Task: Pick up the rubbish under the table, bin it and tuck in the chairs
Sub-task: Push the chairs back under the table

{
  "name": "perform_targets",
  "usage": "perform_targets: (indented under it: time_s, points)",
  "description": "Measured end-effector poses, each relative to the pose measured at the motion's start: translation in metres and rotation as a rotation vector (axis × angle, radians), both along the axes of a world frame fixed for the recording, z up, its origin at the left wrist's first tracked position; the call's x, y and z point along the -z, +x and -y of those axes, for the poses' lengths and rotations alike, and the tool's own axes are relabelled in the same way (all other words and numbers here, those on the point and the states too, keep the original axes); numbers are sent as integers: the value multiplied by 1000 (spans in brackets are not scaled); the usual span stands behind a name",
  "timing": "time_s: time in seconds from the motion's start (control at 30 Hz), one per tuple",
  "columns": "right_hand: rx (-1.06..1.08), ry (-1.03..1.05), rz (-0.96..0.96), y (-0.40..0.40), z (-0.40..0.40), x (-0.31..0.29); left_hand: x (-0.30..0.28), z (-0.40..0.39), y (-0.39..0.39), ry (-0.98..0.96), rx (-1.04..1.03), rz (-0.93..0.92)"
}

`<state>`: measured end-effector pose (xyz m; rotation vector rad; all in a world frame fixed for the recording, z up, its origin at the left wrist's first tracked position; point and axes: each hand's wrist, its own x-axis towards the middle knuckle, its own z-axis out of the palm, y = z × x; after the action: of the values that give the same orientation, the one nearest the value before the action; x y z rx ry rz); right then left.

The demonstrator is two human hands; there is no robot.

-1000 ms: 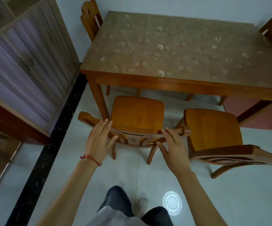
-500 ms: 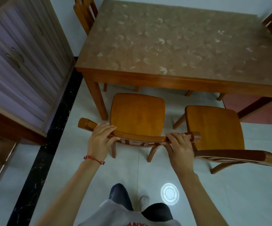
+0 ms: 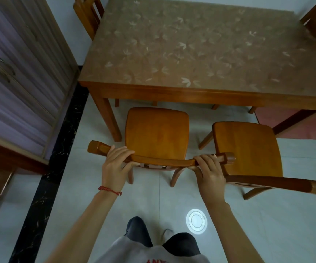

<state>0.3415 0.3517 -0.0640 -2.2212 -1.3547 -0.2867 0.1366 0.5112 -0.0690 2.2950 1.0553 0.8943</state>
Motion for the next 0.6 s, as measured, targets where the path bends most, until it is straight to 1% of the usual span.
perform_targets:
  time_s: [0.23,0.6]
  points:
    - [25,-20,-1,18,-21,2,0,-19,20,-23,0,25]
    - [49,31,-31,38,-56,5,-4,-56,44,-74,18,43]
